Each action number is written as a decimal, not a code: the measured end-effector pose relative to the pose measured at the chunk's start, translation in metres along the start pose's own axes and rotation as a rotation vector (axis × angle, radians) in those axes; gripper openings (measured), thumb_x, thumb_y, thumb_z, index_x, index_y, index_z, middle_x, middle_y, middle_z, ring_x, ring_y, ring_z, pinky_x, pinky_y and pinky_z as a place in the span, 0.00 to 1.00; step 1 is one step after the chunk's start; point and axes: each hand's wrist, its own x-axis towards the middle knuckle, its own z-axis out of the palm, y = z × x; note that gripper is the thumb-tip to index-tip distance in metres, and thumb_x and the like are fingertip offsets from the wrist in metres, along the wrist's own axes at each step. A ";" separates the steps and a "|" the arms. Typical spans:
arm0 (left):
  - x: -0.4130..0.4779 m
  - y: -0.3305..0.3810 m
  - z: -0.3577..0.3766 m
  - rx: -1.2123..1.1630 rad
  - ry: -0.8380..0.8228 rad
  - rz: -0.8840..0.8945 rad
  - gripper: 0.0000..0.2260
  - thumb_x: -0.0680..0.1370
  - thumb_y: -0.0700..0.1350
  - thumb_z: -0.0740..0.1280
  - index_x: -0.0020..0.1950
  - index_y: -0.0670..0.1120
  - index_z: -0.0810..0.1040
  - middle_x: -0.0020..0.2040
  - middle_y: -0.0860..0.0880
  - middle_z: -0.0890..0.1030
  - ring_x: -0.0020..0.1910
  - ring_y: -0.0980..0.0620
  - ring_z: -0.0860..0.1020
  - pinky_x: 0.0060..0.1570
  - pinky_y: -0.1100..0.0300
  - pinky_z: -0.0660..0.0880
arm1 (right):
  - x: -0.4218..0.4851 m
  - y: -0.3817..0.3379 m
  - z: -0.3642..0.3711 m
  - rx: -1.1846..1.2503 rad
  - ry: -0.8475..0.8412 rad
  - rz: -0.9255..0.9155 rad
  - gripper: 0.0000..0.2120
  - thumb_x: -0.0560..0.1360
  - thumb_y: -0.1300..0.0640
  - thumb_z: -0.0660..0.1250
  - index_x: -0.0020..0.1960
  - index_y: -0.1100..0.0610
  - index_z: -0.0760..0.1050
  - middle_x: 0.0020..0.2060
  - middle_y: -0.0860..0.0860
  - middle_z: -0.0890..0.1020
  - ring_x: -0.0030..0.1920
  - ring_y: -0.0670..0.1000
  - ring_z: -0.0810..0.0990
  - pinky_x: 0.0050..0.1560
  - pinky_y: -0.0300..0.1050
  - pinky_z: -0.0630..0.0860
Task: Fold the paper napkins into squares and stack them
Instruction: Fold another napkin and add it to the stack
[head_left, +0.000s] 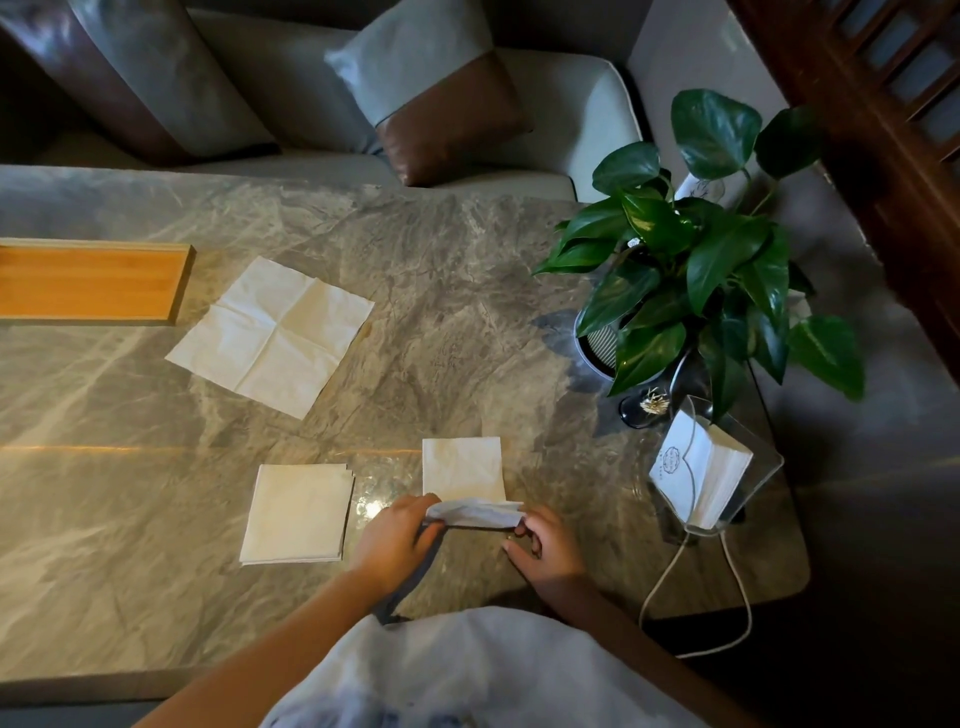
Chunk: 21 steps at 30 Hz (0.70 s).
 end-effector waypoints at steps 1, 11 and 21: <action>0.000 0.001 0.001 -0.010 -0.005 -0.012 0.08 0.80 0.49 0.60 0.52 0.48 0.76 0.46 0.47 0.81 0.44 0.48 0.78 0.41 0.56 0.72 | 0.001 0.000 0.000 0.002 -0.006 0.008 0.03 0.71 0.64 0.71 0.44 0.60 0.78 0.40 0.42 0.71 0.37 0.38 0.68 0.37 0.29 0.64; 0.011 0.010 0.000 -0.212 0.021 -0.199 0.08 0.78 0.45 0.62 0.39 0.48 0.70 0.35 0.46 0.78 0.34 0.49 0.75 0.35 0.56 0.70 | 0.002 0.006 0.002 0.057 -0.005 0.128 0.08 0.74 0.61 0.70 0.38 0.64 0.78 0.36 0.53 0.74 0.36 0.51 0.73 0.36 0.40 0.66; 0.005 0.011 0.002 -0.317 0.041 -0.265 0.12 0.77 0.42 0.64 0.34 0.50 0.68 0.31 0.51 0.73 0.31 0.53 0.69 0.34 0.59 0.67 | 0.001 0.005 0.000 0.000 -0.019 0.157 0.08 0.74 0.60 0.70 0.39 0.63 0.78 0.31 0.45 0.71 0.35 0.49 0.71 0.35 0.37 0.66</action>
